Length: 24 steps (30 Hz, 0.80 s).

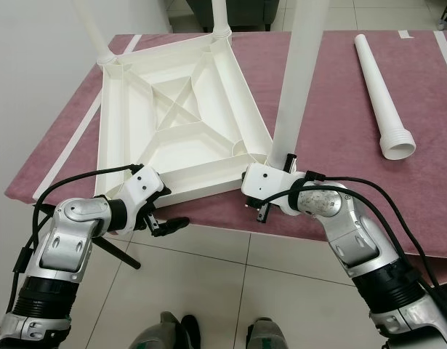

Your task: Building children table

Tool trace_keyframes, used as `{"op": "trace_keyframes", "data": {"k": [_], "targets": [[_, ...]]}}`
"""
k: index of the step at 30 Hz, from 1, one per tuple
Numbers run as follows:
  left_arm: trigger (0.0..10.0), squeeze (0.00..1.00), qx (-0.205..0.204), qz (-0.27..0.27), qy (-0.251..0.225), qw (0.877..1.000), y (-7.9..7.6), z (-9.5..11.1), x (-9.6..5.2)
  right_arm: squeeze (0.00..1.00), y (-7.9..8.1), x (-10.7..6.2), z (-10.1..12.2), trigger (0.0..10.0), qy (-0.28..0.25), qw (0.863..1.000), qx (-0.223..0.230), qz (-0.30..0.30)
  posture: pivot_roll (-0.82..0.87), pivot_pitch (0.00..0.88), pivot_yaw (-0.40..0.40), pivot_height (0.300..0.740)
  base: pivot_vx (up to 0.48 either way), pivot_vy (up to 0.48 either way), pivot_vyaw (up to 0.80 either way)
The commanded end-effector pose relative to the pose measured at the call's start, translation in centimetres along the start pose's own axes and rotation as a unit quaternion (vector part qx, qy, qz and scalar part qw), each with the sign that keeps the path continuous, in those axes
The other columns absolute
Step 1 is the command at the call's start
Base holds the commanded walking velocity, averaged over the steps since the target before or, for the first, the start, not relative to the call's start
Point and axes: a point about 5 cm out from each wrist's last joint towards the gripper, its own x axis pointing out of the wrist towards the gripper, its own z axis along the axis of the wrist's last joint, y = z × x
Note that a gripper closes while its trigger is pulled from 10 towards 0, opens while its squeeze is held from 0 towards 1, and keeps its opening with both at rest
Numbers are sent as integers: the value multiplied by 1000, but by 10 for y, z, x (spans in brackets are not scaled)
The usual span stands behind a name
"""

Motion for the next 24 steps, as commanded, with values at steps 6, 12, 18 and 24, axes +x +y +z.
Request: {"op": "trace_keyframes", "data": {"k": [6, 12, 18, 24], "targets": [[10000, 0, 34, 116, -91, 989, 20, 33, -12, 0, 0, -7, 17, 10000, -104, 988, 111, -32, -92, 169, 145, 740, 0, 0, 0], [10000, 0, 82, 35, -91, 992, 21, 41, -12, 0, -11, -29, 38, 10000, -223, 940, 237, -98, -100, 167, 148, 740, 0, 0, 0], [10000, 0, 89, -10, -45, 995, 31, 31, 13, 1000, 5, -34, 43, 10000, -237, 923, 283, -107, -126, 165, 162, 740, 0, 0, 0], [10000, 0, 72, -62, -51, 994, 28, 35, 28, 0, 15, -42, 48, 10000, -256, 901, 330, -114, -139, 162, 170, 740, 0, 0, 0]]}}
